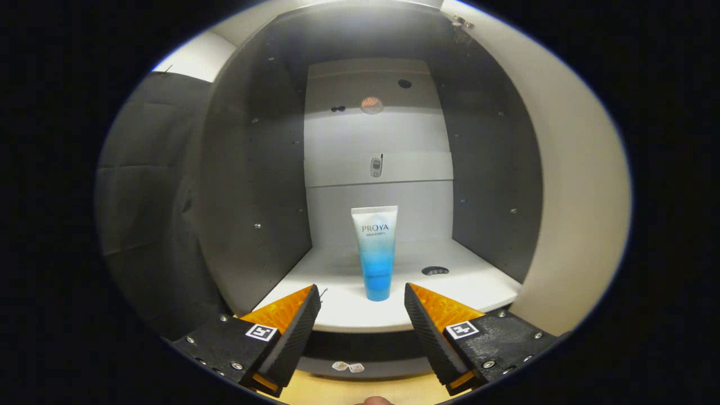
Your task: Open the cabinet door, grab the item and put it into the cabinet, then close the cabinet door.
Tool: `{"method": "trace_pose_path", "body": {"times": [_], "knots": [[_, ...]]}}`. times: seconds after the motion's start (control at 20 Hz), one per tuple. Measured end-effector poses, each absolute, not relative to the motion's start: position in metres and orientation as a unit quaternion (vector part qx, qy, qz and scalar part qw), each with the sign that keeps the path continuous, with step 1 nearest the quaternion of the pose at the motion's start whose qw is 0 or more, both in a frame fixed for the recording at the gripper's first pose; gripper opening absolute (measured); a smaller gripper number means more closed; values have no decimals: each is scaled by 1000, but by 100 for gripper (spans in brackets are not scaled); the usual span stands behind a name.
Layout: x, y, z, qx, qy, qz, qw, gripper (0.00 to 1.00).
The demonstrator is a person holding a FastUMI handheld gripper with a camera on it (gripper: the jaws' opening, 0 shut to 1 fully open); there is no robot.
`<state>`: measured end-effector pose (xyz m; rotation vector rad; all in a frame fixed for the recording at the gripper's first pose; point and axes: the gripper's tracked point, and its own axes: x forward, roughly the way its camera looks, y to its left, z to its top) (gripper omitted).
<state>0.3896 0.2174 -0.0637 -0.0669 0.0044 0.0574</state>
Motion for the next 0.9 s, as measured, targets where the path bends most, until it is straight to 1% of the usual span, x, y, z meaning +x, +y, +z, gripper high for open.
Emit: {"method": "trace_pose_path", "body": {"times": [0.3, 0.65, 0.9], "knots": [[280, 216, -52, -53, -16, 14, 998, 93], [151, 228, -51, -29, -2, 33, 999, 93], [95, 214, -38, -10, -1, 10, 1000, 93]]}}
